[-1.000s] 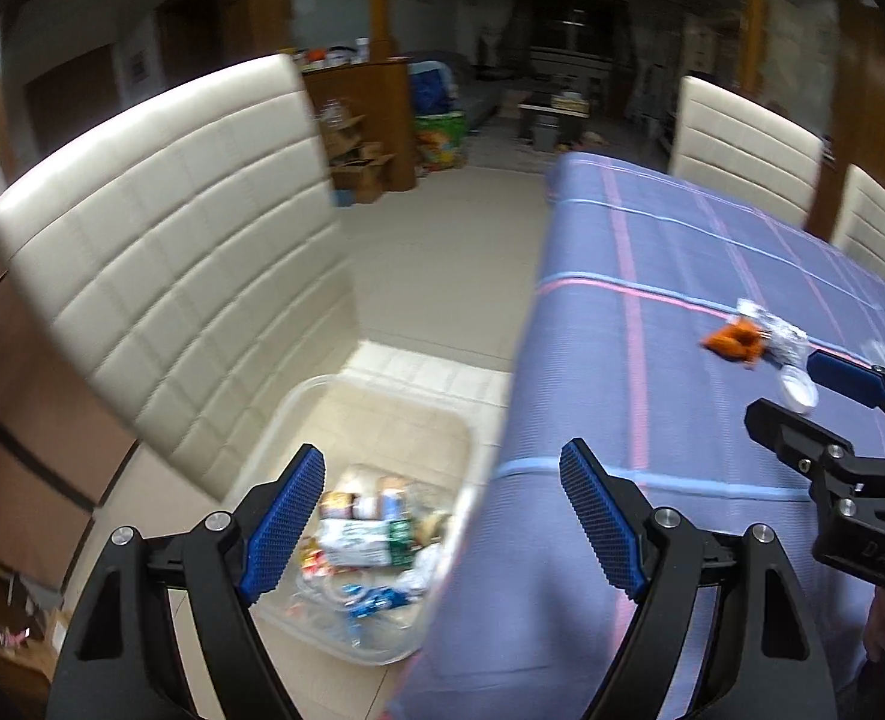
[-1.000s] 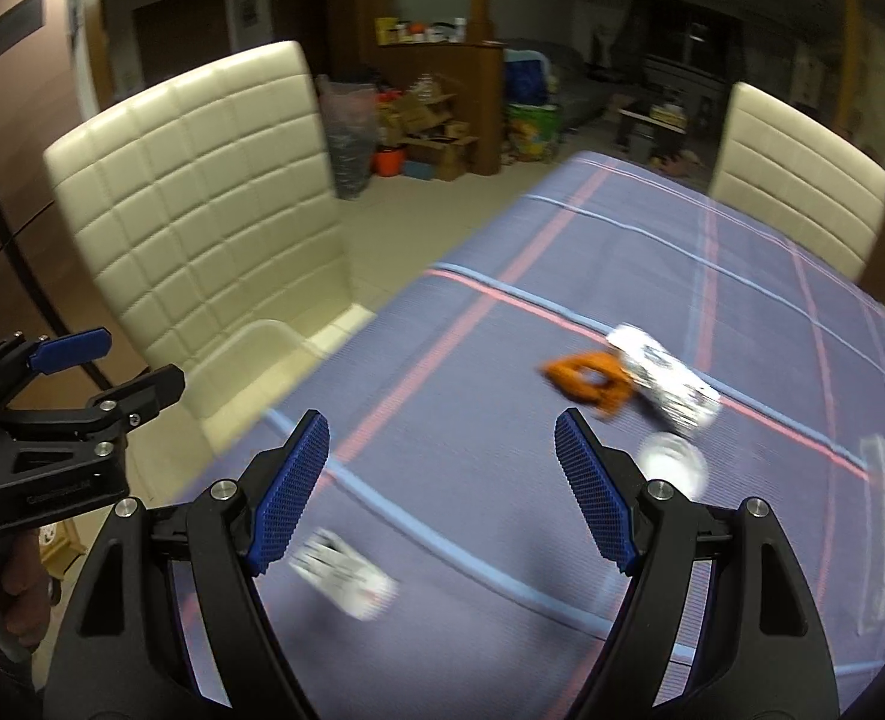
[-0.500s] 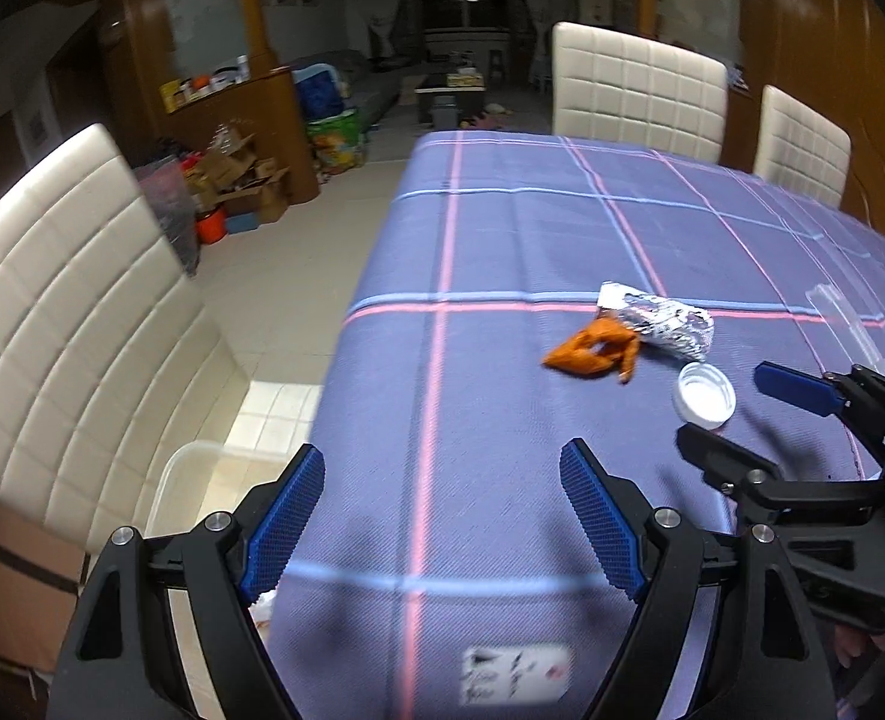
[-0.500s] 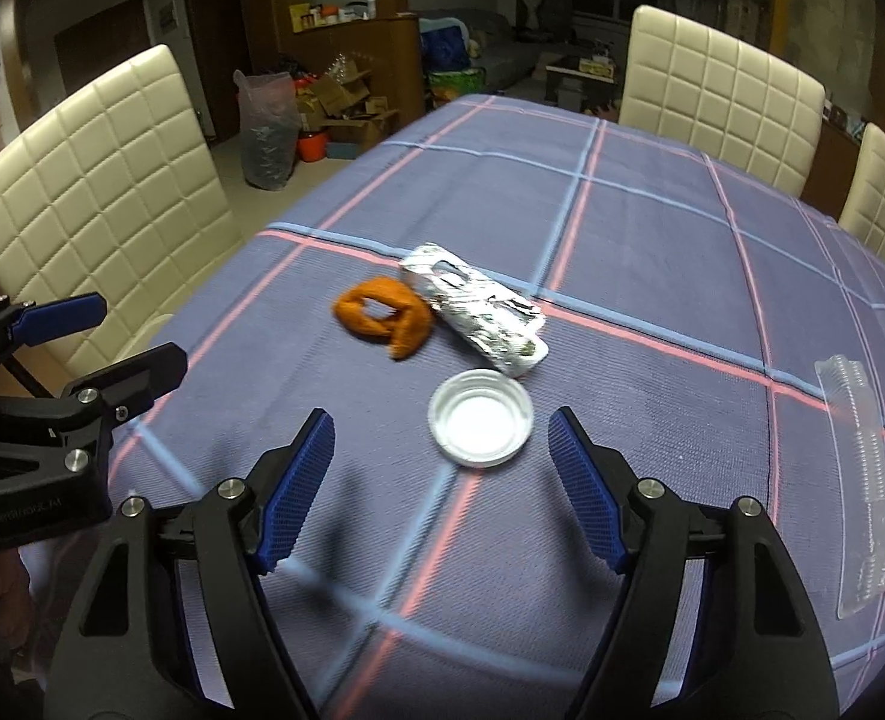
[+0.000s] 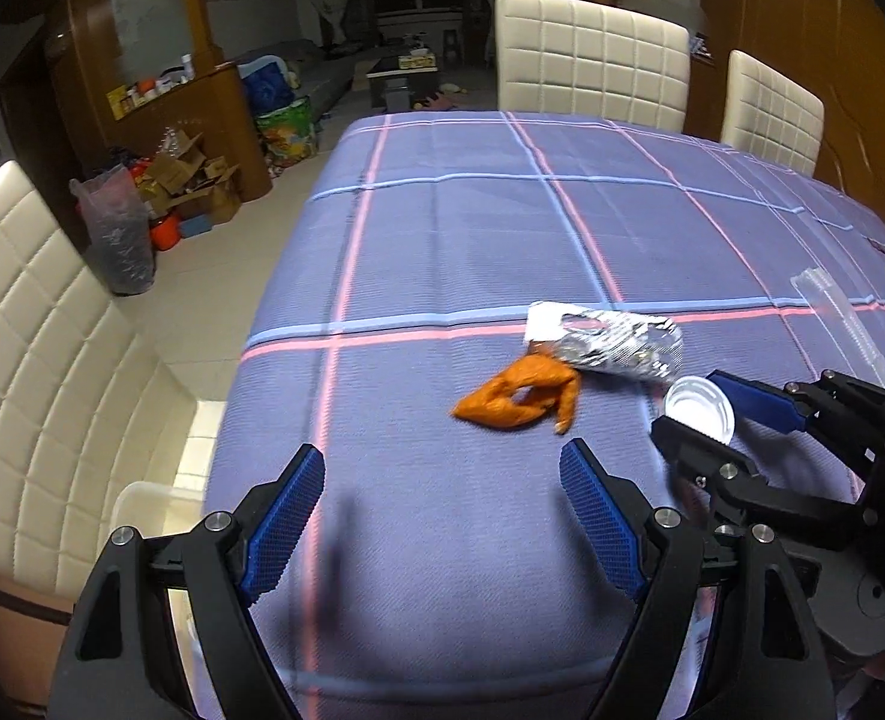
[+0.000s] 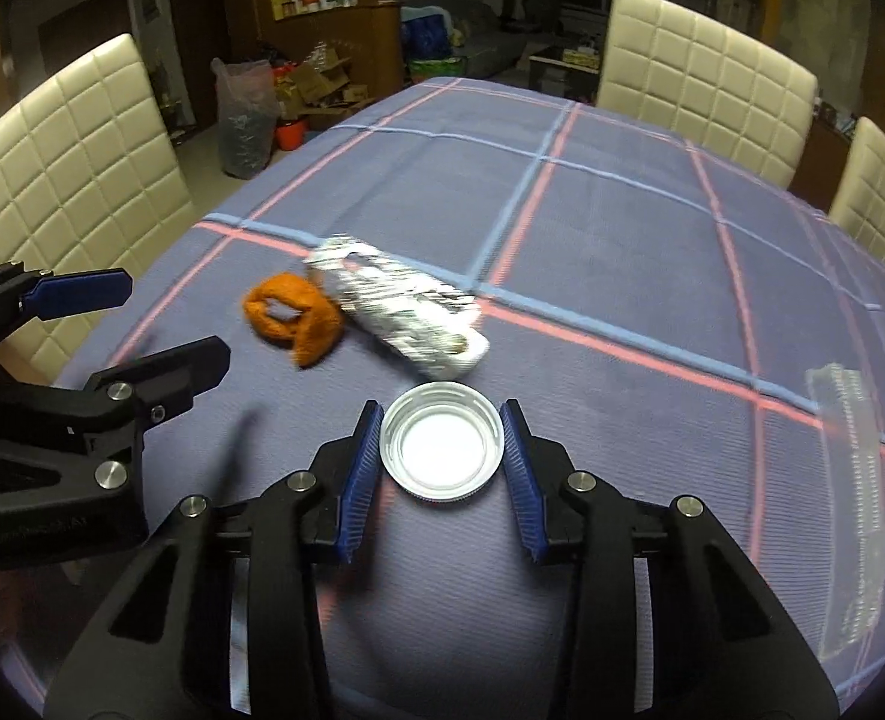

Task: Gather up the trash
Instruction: 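Grasp the white bottle cap with the right tool while the left tool grasps the orange peel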

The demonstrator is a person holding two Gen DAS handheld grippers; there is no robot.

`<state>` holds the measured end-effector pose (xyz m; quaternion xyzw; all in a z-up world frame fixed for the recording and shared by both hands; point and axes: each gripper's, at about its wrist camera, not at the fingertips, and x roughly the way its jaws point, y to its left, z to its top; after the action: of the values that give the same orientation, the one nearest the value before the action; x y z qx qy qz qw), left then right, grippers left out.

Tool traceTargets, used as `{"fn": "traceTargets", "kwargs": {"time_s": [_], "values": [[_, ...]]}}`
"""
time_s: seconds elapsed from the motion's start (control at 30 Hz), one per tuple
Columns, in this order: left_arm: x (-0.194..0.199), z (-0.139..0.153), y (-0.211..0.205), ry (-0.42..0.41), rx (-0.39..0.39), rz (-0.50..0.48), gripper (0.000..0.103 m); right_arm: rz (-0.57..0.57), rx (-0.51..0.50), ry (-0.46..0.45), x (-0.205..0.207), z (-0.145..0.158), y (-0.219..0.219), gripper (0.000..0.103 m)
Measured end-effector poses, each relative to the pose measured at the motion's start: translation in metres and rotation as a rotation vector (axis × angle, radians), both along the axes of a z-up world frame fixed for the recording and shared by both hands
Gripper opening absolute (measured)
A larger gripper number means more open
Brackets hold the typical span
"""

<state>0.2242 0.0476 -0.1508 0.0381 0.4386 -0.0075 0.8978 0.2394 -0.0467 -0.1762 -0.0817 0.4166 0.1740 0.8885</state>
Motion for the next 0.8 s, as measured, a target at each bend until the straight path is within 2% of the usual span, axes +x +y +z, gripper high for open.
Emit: {"fn": "traceTargets", "kwargs": {"time_s": [0.37, 0.57, 0.6, 0.63, 0.73, 0.8], "values": [[0.032, -0.016, -0.018, 0.044, -0.011, -0.034, 0.079, -0.065, 0.046, 0.020, 0.015, -0.001, -0.031, 0.041], [0.034, -0.018, -0.017, 0.026, -0.004, -0.026, 0.077, -0.055, 0.055, 0.022, 0.015, -0.001, -0.029, 0.041], [0.034, -0.018, -0.017, 0.027, -0.003, -0.028, 0.069, -0.055, 0.057, 0.022, 0.015, -0.001, -0.029, 0.041], [0.034, -0.019, -0.017, 0.031, -0.005, -0.032, 0.056, -0.055, 0.057, 0.022, 0.015, -0.001, -0.029, 0.041], [0.034, -0.018, -0.018, 0.033, -0.016, -0.046, 0.039, -0.053, 0.058, 0.023, 0.012, -0.001, -0.028, 0.041], [0.033, -0.017, -0.019, 0.037, -0.020, -0.052, 0.034, -0.051, 0.057, 0.024, 0.010, -0.001, -0.027, 0.041]]}}
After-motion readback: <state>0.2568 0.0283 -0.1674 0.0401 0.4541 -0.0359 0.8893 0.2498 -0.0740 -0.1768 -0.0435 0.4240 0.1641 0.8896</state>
